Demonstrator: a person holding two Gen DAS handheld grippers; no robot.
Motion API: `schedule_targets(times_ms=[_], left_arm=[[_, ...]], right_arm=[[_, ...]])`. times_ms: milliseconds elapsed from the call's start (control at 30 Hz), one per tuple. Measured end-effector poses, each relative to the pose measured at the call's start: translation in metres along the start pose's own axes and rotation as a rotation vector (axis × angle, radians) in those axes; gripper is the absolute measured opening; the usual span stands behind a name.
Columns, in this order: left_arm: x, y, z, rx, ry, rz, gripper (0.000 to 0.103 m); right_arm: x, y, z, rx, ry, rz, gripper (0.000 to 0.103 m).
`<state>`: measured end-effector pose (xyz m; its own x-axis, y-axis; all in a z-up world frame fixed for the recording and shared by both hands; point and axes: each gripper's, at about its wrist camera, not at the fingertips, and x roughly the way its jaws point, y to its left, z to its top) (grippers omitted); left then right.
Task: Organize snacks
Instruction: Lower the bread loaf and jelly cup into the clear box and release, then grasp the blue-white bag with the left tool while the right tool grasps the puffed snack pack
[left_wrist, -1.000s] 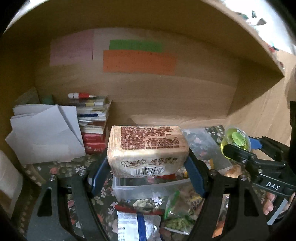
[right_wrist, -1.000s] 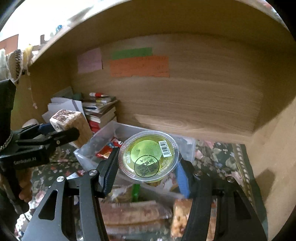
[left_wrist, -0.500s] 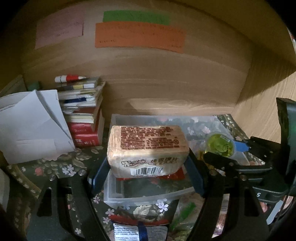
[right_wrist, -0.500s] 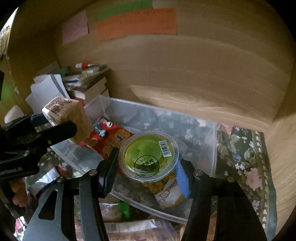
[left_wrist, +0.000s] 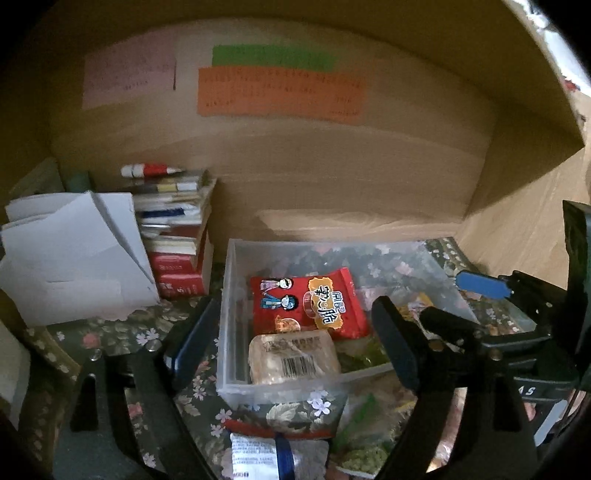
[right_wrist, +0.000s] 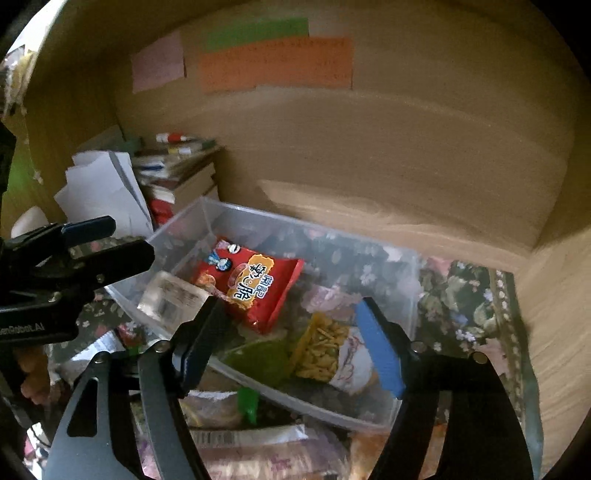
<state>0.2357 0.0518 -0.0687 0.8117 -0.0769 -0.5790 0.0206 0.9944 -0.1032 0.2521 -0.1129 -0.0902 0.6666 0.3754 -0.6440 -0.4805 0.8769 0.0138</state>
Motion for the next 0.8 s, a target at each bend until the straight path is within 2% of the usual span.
schedule_targets(times_ms=[100, 200, 400, 600, 800], left_arm=[[-0.015, 0.0, -0.003, 0.009, -0.022, 0.008, 0.094], [-0.027, 0.002, -0.012, 0.013, -0.031, 0.021, 0.097], [-0.032, 0.012, -0.04, -0.007, 0.029, 0.035, 0.099], [-0.025, 0.018, -0.072, -0.024, 0.11, 0.037, 0.099], [-0.016, 0.014, -0.097, -0.021, 0.171, 0.014, 0.099]], right_arm=[[-0.017, 0.0, -0.003, -0.003, -0.031, -0.008, 0.071], [-0.04, -0.002, -0.01, -0.008, -0.067, -0.029, 0.071], [-0.073, -0.023, -0.032, 0.024, -0.1, -0.079, 0.072], [-0.085, -0.058, -0.062, 0.103, -0.059, -0.158, 0.072], [-0.077, -0.077, -0.089, 0.182, 0.013, -0.155, 0.072]])
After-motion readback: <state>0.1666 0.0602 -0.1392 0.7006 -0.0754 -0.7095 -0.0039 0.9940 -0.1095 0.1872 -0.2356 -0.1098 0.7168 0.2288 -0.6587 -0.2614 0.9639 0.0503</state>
